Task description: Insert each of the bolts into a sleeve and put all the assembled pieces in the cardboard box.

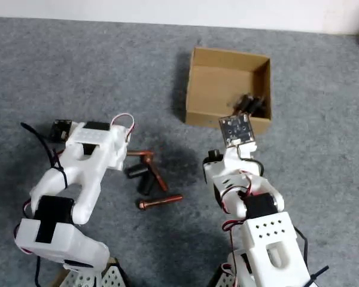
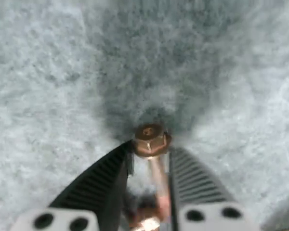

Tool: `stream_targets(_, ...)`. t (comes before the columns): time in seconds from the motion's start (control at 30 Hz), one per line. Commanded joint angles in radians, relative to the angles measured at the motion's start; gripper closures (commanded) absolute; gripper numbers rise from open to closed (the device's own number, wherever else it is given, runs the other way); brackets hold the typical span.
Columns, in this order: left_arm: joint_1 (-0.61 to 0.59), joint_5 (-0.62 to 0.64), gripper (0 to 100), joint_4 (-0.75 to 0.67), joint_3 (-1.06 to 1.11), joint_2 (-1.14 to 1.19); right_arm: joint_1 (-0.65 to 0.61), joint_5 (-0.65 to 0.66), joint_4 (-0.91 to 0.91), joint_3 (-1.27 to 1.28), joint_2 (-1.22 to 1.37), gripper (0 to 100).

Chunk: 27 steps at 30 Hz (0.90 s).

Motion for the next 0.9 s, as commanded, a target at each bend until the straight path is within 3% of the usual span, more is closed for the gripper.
stream_targets(0.0, -0.05, 0.011, 99, 0.061, -0.062, 0.007, 0.008, 0.011, -0.022, -0.008, -0.019, 99.4)
stream_targets(0.13, -0.074, 0.009, 99, 0.078, -0.116, 0.074, 0.008, 0.011, -0.022, -0.008, -0.019, 99.4)
stream_targets(0.37, -0.053, -0.014, 99, 0.269, -0.236, 0.099, 0.008, 0.011, -0.024, -0.008, -0.019, 99.4)
stream_targets(0.57, -0.056, -0.242, 99, 0.325, -0.354, 0.097, 0.008, 0.011, -0.024, -0.007, -0.019, 99.4)
stream_targets(0.87, -0.044, -0.73, 99, 0.301, -0.51, 0.097, 0.005, 0.011, -0.024, -0.001, -0.019, 99.4)
